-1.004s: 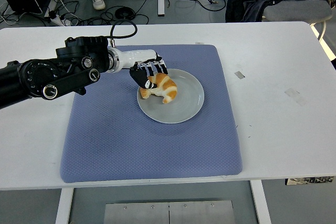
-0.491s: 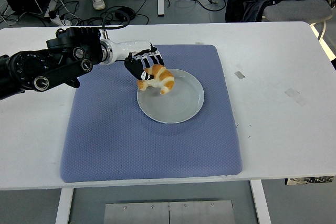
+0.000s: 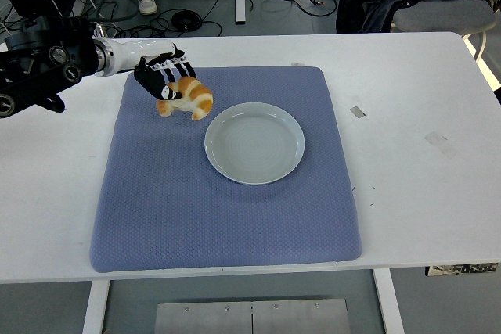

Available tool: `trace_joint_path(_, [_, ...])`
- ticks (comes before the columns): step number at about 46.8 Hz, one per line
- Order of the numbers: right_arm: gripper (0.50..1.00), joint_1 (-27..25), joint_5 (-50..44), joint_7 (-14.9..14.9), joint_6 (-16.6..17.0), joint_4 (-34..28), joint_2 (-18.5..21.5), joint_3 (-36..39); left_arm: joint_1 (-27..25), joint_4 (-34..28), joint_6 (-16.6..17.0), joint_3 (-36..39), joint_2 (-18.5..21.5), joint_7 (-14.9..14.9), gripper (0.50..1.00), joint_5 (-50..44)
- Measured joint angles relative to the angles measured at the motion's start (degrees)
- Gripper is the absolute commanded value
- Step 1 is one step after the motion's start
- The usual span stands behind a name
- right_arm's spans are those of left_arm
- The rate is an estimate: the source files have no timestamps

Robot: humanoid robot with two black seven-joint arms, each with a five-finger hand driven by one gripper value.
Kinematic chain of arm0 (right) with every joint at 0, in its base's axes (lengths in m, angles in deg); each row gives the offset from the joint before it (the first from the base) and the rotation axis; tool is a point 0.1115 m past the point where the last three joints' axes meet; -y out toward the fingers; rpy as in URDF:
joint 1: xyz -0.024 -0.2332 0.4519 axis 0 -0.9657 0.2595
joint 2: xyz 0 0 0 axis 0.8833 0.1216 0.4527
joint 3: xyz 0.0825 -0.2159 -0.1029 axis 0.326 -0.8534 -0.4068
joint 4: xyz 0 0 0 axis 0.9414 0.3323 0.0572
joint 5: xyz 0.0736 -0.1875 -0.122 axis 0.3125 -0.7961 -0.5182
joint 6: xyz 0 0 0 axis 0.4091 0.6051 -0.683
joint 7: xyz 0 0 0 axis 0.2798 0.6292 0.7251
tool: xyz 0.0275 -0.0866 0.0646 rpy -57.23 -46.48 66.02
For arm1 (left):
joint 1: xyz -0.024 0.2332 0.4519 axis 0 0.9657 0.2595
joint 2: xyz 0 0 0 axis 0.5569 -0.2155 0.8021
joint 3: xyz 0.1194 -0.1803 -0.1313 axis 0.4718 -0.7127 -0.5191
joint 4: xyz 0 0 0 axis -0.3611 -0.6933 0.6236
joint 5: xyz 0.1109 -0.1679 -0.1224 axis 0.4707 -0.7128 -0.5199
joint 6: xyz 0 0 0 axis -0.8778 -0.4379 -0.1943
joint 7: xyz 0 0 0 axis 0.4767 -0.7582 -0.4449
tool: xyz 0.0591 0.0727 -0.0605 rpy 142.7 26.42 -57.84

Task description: Place the bread on the table

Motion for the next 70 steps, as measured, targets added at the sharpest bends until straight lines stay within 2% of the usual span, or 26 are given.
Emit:
trace_joint_path(14, [1.0,0.0,0.0,0.0,0.0,0.0,0.0,0.0,1.08,0.08,0.24,0.68,3.46,-1.6,0.611,0.49])
trace_joint_path(36, [1.0,-0.01,0.0,0.03,0.0,0.0,0.0,0.0,4.53,0.98,3.08,1.12,2.49,-2.28,0.611,2.11])
trace_joint_path(56, [1.0,0.0,0.0,0.03,0.0,0.0,0.0,0.0,4.72,1.24,3.15,2.12,1.64,-2.4,0.627,2.12])
trace_joint_path(62, [1.0,0.0,0.0,0.03,0.0,0.0,0.0,0.0,4.56,1.24,3.09,2.13,1.78,-2.47,0.666,2.12])
trace_joint_path(67, [1.0,0.0,0.0,0.03,0.0,0.0,0.0,0.0,4.43,1.24,3.05,2.09,1.81,-2.48,0.763,1.99])
trace_joint_path(70, [1.0,0.0,0.0,0.02,0.0,0.0,0.0,0.0,4.37,1.24,3.05,1.82,1.82,-2.48,0.842,1.86])
